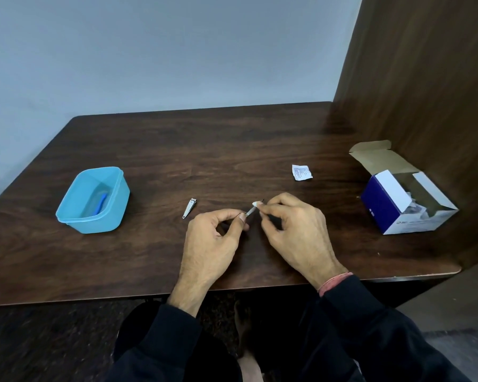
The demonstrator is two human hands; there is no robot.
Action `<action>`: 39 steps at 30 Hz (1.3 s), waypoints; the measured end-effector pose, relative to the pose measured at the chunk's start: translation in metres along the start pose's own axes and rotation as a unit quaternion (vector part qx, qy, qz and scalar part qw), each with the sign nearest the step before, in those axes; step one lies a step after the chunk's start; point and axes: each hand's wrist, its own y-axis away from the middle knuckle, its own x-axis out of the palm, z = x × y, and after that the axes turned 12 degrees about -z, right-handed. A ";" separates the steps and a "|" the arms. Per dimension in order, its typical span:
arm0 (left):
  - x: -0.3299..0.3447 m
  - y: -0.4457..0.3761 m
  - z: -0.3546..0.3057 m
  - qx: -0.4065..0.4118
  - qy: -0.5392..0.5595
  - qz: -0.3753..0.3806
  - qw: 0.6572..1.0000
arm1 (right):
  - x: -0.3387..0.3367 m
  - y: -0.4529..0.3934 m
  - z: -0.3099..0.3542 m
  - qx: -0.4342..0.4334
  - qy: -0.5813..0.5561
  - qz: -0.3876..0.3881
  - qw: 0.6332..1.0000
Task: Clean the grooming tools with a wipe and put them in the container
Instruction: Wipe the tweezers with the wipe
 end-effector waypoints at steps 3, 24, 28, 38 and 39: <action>-0.001 -0.001 0.000 0.003 0.003 0.001 1.000 | -0.001 0.000 0.000 -0.010 -0.012 0.006 1.000; 0.000 -0.001 0.001 0.018 -0.012 -0.002 1.000 | -0.003 0.002 0.004 -0.029 -0.004 0.007 1.000; 0.000 0.000 0.001 0.015 -0.010 0.000 1.000 | -0.003 -0.001 0.003 -0.009 0.002 -0.002 1.000; -0.001 -0.001 0.004 0.014 -0.012 0.002 1.000 | -0.004 0.001 0.004 -0.028 -0.001 0.009 1.000; -0.001 -0.002 0.004 0.015 -0.011 0.002 1.000 | -0.004 0.001 0.005 -0.039 -0.010 0.014 0.999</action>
